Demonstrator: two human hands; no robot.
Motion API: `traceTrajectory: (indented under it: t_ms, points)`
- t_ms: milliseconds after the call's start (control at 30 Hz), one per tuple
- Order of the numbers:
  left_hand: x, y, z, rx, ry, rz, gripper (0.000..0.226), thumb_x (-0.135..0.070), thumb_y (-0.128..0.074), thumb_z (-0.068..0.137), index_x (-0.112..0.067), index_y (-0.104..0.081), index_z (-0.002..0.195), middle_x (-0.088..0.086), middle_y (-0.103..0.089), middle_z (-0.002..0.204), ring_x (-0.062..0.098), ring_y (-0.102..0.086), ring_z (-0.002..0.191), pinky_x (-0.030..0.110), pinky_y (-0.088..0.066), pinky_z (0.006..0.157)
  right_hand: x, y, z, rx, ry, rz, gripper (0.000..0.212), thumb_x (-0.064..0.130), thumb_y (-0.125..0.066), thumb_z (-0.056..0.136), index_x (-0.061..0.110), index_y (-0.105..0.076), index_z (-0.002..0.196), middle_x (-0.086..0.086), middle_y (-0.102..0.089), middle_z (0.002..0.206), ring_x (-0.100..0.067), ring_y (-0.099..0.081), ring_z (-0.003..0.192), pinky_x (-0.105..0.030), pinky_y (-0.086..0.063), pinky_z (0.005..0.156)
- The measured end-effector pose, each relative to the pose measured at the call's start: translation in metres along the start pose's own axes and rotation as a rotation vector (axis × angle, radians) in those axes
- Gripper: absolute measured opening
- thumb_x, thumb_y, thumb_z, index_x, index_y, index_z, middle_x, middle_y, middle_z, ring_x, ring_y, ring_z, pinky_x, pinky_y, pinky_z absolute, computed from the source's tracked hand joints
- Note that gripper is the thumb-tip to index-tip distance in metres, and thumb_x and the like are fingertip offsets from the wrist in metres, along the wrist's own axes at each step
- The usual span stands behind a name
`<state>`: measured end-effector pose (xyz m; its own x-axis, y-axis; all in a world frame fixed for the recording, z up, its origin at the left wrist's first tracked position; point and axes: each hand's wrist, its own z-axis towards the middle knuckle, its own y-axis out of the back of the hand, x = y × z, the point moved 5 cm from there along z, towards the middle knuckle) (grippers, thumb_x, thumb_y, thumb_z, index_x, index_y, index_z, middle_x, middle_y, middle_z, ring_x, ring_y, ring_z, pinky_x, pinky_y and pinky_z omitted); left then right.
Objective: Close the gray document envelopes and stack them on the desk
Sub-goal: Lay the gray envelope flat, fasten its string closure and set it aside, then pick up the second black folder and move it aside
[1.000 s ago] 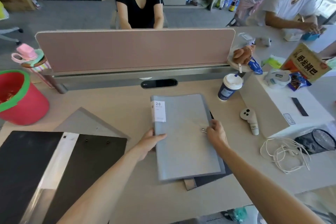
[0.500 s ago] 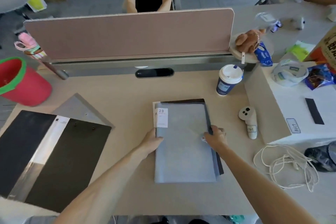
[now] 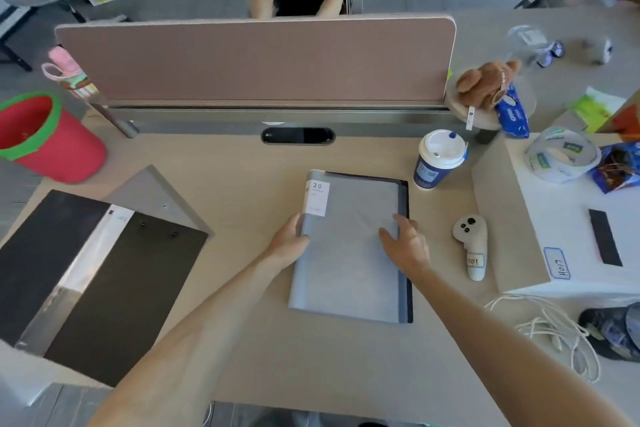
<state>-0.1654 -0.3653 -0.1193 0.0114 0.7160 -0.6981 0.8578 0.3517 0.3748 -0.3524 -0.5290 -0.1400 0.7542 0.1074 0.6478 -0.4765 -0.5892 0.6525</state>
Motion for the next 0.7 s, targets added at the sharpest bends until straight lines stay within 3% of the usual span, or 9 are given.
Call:
traceTrajectory:
  t_ms: [67,133,233,400,500,567,700]
  points:
    - [0.000,0.014,-0.012,-0.037,-0.014,0.113,0.069,-0.023,-0.055,0.088,-0.022,-0.027,0.151,-0.002,-0.042,0.149,0.020,-0.041,0.138,0.033,-0.033,0.113,0.038,-0.011,-0.009,0.067,0.104,-0.033,0.045,0.035,-0.055,0.091,0.016,-0.051,0.132,-0.009,-0.050,0.135,-0.028,-0.056,0.114,-0.041,-0.052,0.091]
    - [0.004,0.031,-0.024,-0.057,-0.047,0.203,0.066,-0.015,-0.050,0.093,-0.014,-0.021,0.152,0.005,-0.030,0.157,0.022,-0.033,0.143,0.030,-0.028,0.115,0.077,-0.031,-0.016,0.164,0.175,-0.029,0.039,0.035,-0.056,0.090,0.019,-0.056,0.125,-0.006,-0.056,0.130,-0.026,-0.057,0.113,-0.038,-0.052,0.089]
    - [0.027,0.066,-0.044,-0.109,-0.041,0.176,0.062,-0.016,-0.047,0.092,-0.011,-0.025,0.150,0.015,-0.035,0.154,0.026,-0.037,0.140,0.038,-0.035,0.113,0.134,-0.072,-0.026,0.282,0.279,-0.014,0.030,0.031,-0.056,0.089,0.020,-0.062,0.116,-0.003,-0.061,0.122,-0.024,-0.059,0.109,-0.031,-0.048,0.090]
    - [0.090,0.135,-0.088,-0.210,0.048,0.101,0.052,-0.004,-0.034,0.097,-0.013,-0.031,0.148,0.010,-0.038,0.151,0.025,-0.038,0.138,0.027,-0.035,0.103,0.209,-0.161,-0.055,0.445,0.433,-0.083,0.017,0.025,-0.056,0.090,0.016,-0.068,0.097,-0.001,-0.069,0.102,-0.020,-0.064,0.099,-0.029,-0.047,0.086]
    - [0.136,0.182,-0.108,-0.271,0.087,0.055,0.049,-0.005,-0.036,0.097,-0.013,-0.034,0.146,0.011,-0.043,0.148,0.026,-0.043,0.134,0.031,-0.038,0.108,0.246,-0.216,-0.079,0.528,0.474,-0.086,0.015,0.022,-0.055,0.091,0.020,-0.064,0.079,0.002,-0.064,0.080,-0.017,-0.062,0.083,-0.016,-0.045,0.068]
    - [0.165,0.214,-0.116,-0.317,0.123,0.049,0.048,-0.006,-0.037,0.098,-0.014,-0.036,0.145,0.009,-0.045,0.147,0.025,-0.044,0.134,0.030,-0.035,0.110,0.268,-0.247,-0.092,0.563,0.482,-0.085,0.016,0.023,-0.053,0.093,0.021,-0.060,0.080,0.006,-0.058,0.075,-0.012,-0.056,0.077,-0.005,-0.037,0.056]
    - [0.211,0.272,-0.117,-0.384,0.151,0.088,0.051,-0.004,-0.041,0.096,-0.021,-0.038,0.144,0.002,-0.043,0.150,0.021,-0.041,0.137,0.030,-0.031,0.116,0.296,-0.302,-0.100,0.620,0.423,-0.139,0.019,0.024,-0.048,0.092,0.016,-0.065,0.088,0.005,-0.060,0.084,-0.014,-0.056,0.084,-0.017,-0.040,0.068]
